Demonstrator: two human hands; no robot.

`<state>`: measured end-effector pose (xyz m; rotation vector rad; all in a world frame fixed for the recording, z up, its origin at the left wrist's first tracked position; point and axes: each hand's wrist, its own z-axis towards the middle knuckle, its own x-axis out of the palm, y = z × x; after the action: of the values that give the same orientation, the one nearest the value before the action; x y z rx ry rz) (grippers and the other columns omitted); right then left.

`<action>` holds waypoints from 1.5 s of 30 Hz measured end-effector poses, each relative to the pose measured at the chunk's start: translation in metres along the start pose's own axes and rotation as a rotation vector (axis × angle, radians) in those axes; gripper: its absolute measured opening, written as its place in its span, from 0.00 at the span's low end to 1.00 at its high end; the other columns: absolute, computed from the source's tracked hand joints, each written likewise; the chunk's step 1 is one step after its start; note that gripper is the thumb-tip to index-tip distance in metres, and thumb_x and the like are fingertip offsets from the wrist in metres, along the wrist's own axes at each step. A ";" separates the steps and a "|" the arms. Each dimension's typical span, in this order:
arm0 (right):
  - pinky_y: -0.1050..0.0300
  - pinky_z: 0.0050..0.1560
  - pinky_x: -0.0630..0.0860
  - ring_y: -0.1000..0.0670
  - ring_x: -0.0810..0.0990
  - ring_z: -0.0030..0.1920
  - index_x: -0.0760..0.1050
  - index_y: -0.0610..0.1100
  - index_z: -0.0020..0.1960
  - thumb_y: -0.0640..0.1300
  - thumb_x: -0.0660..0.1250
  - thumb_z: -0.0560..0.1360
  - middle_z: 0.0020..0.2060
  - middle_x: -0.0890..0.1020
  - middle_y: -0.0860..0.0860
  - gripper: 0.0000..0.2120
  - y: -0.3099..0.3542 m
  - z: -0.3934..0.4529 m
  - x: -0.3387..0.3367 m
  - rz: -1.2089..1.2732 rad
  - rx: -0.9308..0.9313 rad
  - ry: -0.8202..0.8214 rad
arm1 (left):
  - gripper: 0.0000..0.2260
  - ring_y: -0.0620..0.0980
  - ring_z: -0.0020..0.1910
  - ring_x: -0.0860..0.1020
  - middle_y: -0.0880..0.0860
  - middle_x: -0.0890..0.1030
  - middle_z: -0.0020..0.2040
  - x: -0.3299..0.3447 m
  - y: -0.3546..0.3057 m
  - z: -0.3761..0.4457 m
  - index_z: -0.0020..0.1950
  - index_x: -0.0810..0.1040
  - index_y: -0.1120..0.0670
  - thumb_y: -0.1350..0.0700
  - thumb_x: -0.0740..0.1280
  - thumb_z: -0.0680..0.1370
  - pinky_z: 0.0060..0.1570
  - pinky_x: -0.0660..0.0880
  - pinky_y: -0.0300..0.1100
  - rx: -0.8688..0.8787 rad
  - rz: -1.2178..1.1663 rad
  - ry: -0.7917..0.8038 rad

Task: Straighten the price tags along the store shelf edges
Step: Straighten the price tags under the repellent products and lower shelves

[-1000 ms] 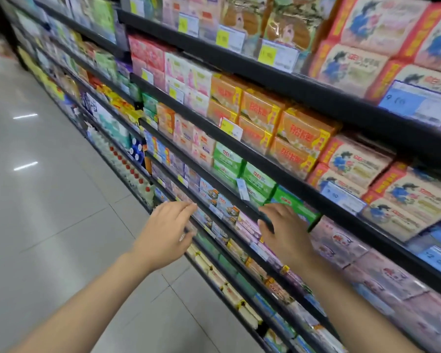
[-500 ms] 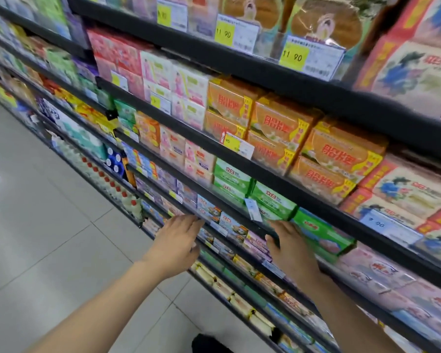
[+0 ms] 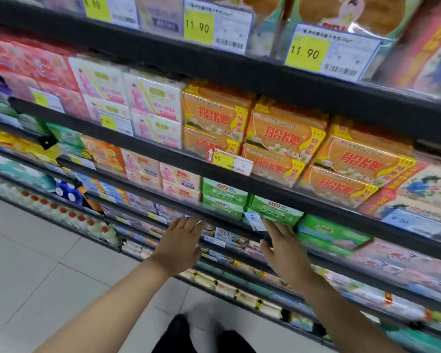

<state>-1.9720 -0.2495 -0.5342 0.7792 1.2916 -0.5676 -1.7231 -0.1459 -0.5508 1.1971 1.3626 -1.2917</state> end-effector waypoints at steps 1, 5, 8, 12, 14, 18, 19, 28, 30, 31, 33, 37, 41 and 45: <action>0.47 0.49 0.77 0.41 0.78 0.52 0.69 0.38 0.68 0.44 0.70 0.72 0.54 0.79 0.43 0.26 0.004 -0.001 0.002 -0.010 0.025 -0.009 | 0.27 0.59 0.71 0.64 0.58 0.66 0.72 0.002 0.006 0.004 0.74 0.61 0.58 0.50 0.61 0.77 0.71 0.57 0.51 0.036 0.012 0.007; 0.46 0.50 0.77 0.40 0.77 0.52 0.69 0.39 0.68 0.42 0.68 0.72 0.55 0.78 0.42 0.26 0.017 0.000 0.006 -0.015 0.098 -0.037 | 0.29 0.55 0.74 0.56 0.55 0.58 0.75 0.009 0.024 0.020 0.77 0.53 0.56 0.49 0.58 0.79 0.73 0.50 0.49 0.104 0.082 0.117; 0.46 0.52 0.76 0.40 0.77 0.54 0.70 0.40 0.67 0.43 0.65 0.72 0.56 0.78 0.43 0.24 0.028 0.004 0.012 -0.015 0.118 -0.050 | 0.29 0.54 0.74 0.54 0.55 0.56 0.76 0.011 0.035 0.025 0.77 0.52 0.56 0.50 0.58 0.80 0.74 0.49 0.49 0.141 0.091 0.137; 0.44 0.55 0.74 0.39 0.75 0.56 0.71 0.43 0.66 0.44 0.63 0.71 0.57 0.77 0.43 0.24 0.044 0.010 0.018 -0.025 0.164 -0.032 | 0.29 0.54 0.75 0.54 0.55 0.57 0.76 0.019 0.044 0.028 0.77 0.52 0.56 0.50 0.59 0.79 0.74 0.49 0.50 0.189 0.070 0.143; 0.42 0.56 0.73 0.38 0.74 0.57 0.71 0.43 0.67 0.43 0.65 0.71 0.57 0.76 0.41 0.24 0.049 0.013 0.020 -0.036 0.195 -0.026 | 0.30 0.55 0.74 0.57 0.56 0.60 0.75 0.023 0.048 0.028 0.76 0.56 0.57 0.50 0.61 0.78 0.73 0.50 0.51 0.216 0.051 0.103; 0.43 0.59 0.71 0.38 0.72 0.60 0.69 0.43 0.68 0.44 0.66 0.73 0.59 0.75 0.41 0.24 0.054 0.016 0.022 -0.038 0.253 -0.017 | 0.31 0.59 0.64 0.73 0.59 0.75 0.64 0.025 0.055 0.030 0.67 0.72 0.60 0.52 0.74 0.67 0.65 0.65 0.56 0.274 0.037 0.004; 0.43 0.59 0.70 0.39 0.72 0.60 0.69 0.43 0.68 0.43 0.66 0.73 0.60 0.75 0.42 0.24 0.054 0.016 0.023 -0.030 0.259 -0.027 | 0.30 0.59 0.61 0.75 0.59 0.77 0.61 0.024 0.056 0.030 0.64 0.75 0.60 0.52 0.76 0.64 0.62 0.68 0.57 0.280 0.038 -0.028; 0.43 0.62 0.66 0.40 0.69 0.64 0.68 0.45 0.69 0.45 0.65 0.75 0.62 0.73 0.43 0.23 0.059 0.020 0.028 -0.087 0.245 0.010 | 0.33 0.53 0.76 0.46 0.54 0.50 0.78 0.027 0.061 0.030 0.78 0.46 0.56 0.49 0.58 0.79 0.73 0.40 0.50 0.208 0.104 0.101; 0.43 0.61 0.67 0.41 0.69 0.63 0.69 0.45 0.69 0.45 0.66 0.74 0.61 0.73 0.43 0.23 0.061 0.023 0.030 -0.127 0.232 0.024 | 0.33 0.53 0.77 0.45 0.53 0.48 0.78 0.025 0.060 0.030 0.78 0.44 0.55 0.48 0.57 0.79 0.73 0.39 0.50 0.202 0.099 0.105; 0.43 0.61 0.67 0.41 0.69 0.63 0.69 0.45 0.69 0.46 0.66 0.74 0.61 0.73 0.43 0.24 0.062 0.023 0.031 -0.139 0.231 0.029 | 0.33 0.53 0.77 0.45 0.53 0.48 0.78 0.024 0.060 0.030 0.78 0.44 0.55 0.48 0.57 0.79 0.73 0.39 0.50 0.200 0.095 0.109; 0.43 0.61 0.67 0.41 0.69 0.63 0.69 0.44 0.69 0.46 0.67 0.73 0.60 0.73 0.43 0.24 0.062 0.024 0.032 -0.142 0.235 0.030 | 0.33 0.53 0.77 0.45 0.53 0.48 0.78 0.023 0.060 0.030 0.78 0.44 0.56 0.48 0.57 0.79 0.73 0.40 0.50 0.196 0.100 0.121; 0.43 0.60 0.69 0.41 0.71 0.61 0.70 0.44 0.68 0.46 0.69 0.72 0.59 0.74 0.43 0.25 0.060 0.023 0.031 -0.149 0.208 0.019 | 0.33 0.53 0.76 0.45 0.53 0.48 0.78 0.021 0.056 0.030 0.78 0.44 0.56 0.48 0.57 0.79 0.74 0.41 0.50 0.175 0.114 0.145; 0.42 0.57 0.72 0.39 0.75 0.58 0.74 0.43 0.64 0.44 0.72 0.69 0.56 0.77 0.43 0.24 0.056 0.020 0.028 -0.130 0.150 -0.020 | 0.32 0.55 0.74 0.57 0.56 0.61 0.75 0.014 0.051 0.026 0.77 0.54 0.58 0.50 0.62 0.77 0.73 0.45 0.49 0.180 0.002 0.033; 0.43 0.56 0.73 0.41 0.75 0.56 0.73 0.43 0.64 0.45 0.67 0.72 0.56 0.77 0.45 0.22 0.058 0.022 0.016 -0.106 0.009 -0.086 | 0.26 0.56 0.64 0.74 0.56 0.76 0.64 -0.002 0.051 0.011 0.69 0.71 0.58 0.51 0.68 0.72 0.67 0.59 0.52 0.185 -0.060 -0.152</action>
<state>-1.9110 -0.2291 -0.5364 0.6893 1.2570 -0.6855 -1.6729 -0.1574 -0.5564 1.1613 1.1978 -1.5464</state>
